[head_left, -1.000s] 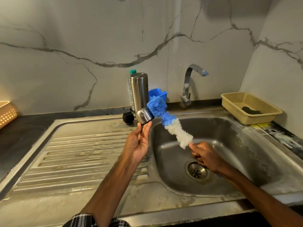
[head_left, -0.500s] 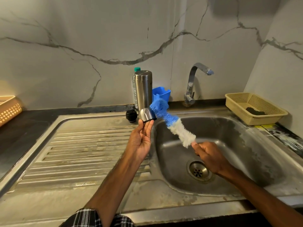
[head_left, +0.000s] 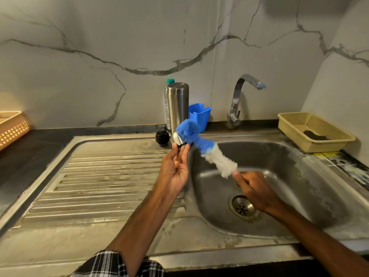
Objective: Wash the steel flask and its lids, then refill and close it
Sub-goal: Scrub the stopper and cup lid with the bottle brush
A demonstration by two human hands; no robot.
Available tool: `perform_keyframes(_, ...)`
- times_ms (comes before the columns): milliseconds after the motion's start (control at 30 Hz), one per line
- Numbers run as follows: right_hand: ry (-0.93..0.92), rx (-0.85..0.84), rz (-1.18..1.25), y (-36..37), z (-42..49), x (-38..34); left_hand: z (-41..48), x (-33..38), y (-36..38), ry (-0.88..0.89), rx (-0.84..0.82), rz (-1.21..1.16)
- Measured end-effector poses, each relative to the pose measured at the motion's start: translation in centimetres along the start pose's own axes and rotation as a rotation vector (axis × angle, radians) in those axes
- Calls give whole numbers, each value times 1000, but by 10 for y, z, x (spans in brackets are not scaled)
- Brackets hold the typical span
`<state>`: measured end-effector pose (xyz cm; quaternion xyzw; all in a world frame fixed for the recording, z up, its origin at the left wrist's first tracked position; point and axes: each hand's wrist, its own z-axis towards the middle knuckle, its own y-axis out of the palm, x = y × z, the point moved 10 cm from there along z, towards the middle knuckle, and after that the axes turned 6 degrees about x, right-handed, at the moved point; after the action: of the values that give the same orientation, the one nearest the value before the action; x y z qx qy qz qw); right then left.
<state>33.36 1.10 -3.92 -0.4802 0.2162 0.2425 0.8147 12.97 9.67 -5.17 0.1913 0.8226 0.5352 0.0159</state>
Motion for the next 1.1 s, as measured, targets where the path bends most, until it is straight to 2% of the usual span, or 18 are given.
perform_keyframes(467,12,34,-7,-7,2,5,5,0,-3,-5,4,61)
perform_keyframes(800,43,-10,115,-1,1,5,-1,0,8,-33,-61,-7)
perform_keyframes(1100,33,34,34,-9,2,10,0,-3,6,-33,-66,41)
